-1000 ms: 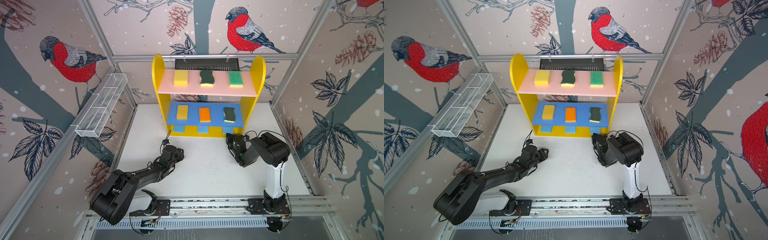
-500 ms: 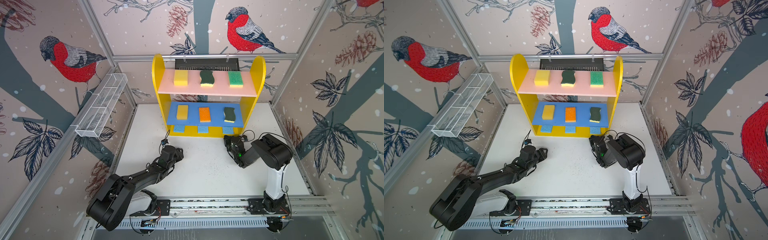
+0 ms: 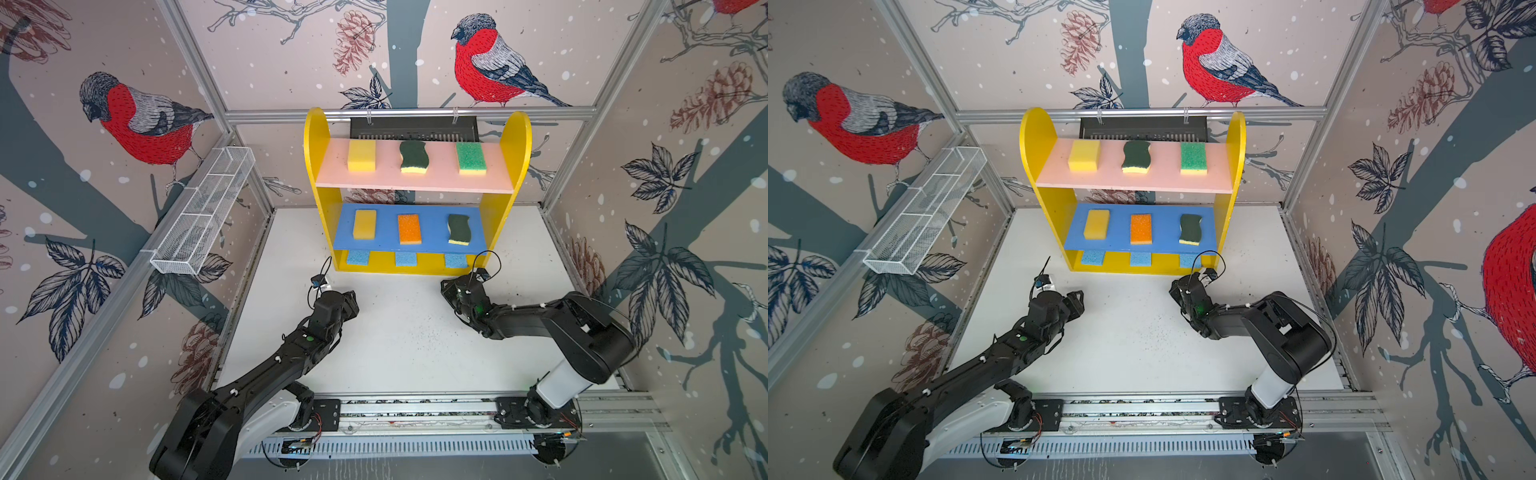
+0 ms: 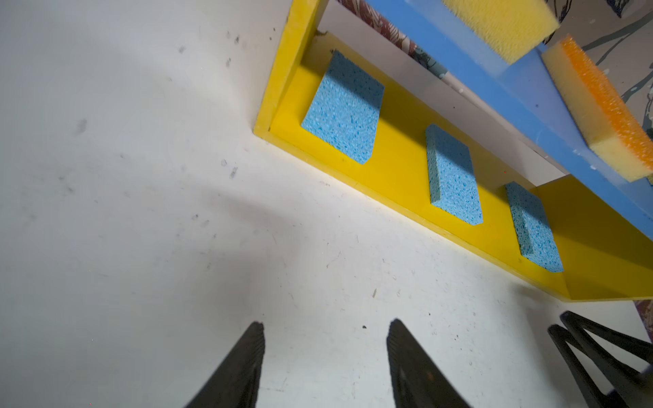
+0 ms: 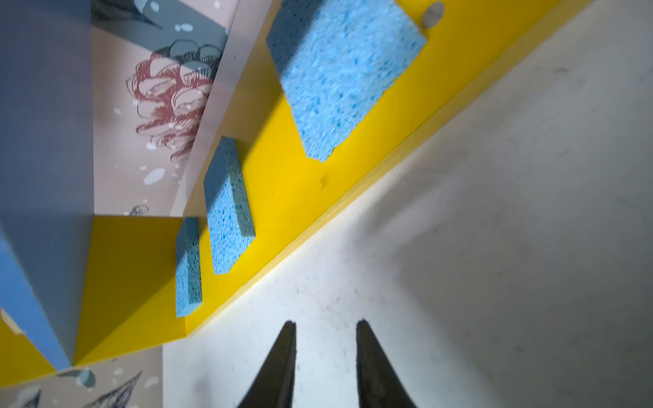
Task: Arrange cleaning sponges on a shelf
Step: Move the cleaning sponge to the shelf.
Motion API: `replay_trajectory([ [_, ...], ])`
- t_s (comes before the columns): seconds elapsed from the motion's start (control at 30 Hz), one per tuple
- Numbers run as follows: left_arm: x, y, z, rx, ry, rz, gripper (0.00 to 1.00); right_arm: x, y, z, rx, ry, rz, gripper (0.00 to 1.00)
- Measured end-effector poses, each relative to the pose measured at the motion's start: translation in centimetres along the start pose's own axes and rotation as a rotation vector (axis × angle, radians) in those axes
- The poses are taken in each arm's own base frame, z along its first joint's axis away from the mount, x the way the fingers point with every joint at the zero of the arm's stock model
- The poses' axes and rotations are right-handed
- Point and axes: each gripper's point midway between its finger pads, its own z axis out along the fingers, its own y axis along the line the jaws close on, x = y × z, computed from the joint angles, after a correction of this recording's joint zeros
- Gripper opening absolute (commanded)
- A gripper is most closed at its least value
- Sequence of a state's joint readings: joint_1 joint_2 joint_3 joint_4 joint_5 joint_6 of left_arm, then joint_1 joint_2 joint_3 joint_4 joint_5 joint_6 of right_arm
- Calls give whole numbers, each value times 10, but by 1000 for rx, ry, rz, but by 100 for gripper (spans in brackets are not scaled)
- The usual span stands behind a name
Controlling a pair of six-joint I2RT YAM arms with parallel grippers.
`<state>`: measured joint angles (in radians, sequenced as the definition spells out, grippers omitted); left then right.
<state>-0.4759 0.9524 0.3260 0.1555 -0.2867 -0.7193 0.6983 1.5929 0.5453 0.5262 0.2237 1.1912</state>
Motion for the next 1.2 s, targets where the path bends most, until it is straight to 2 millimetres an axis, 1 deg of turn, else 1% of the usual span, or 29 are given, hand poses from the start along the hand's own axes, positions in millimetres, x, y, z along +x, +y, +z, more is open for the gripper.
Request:
replay_trajectory([
  [0.07, -12, 2, -8, -17, -47, 15, 59, 2, 0, -9, 22, 10, -59, 57],
  [0.17, -31, 5, -19, -49, -119, 30, 60, -8, 1, -26, 47, -13, -130, 70],
  [0.27, -46, 10, -27, -95, -169, 54, 61, -22, 12, -43, 30, -47, -237, 100],
  [0.33, -54, 13, -31, -127, -198, 72, 64, -32, 17, -48, 31, -67, -317, 100],
  [0.43, -66, 19, -32, -196, -225, 115, 74, -58, 18, -55, 54, -120, -378, 100],
  [0.47, -70, 20, -32, -218, -232, 120, 97, -67, 16, -57, 63, -139, -395, 100],
  [0.53, -80, 25, -32, -268, -253, 138, 98, -87, 13, -64, 76, -180, -409, 100],
  [0.6, -88, 31, -31, -319, -272, 141, 98, -113, 8, -75, 87, -245, -412, 100],
  [0.67, -93, 39, -31, -363, -287, 150, 98, -133, 2, -87, 102, -300, -408, 100],
  [0.83, -112, 59, -31, -446, -342, 147, 98, -170, -5, -117, 114, -421, -440, 100],
  [0.87, -117, 65, -31, -465, -359, 136, 98, -178, -10, -123, 124, -447, -440, 100],
  [0.93, -123, 80, -29, -507, -374, 131, 98, -196, -27, -132, 172, -498, -431, 100],
  [1.0, -125, 95, -23, -530, -375, 129, 99, -210, -49, -140, 217, -535, -405, 100],
  [1.1, -120, 113, -12, -534, -353, 141, 99, -229, -87, -152, 300, -595, -362, 100],
  [1.2, -117, 118, 1, -522, -337, 177, 98, -240, -116, -158, 353, -626, -331, 100],
])
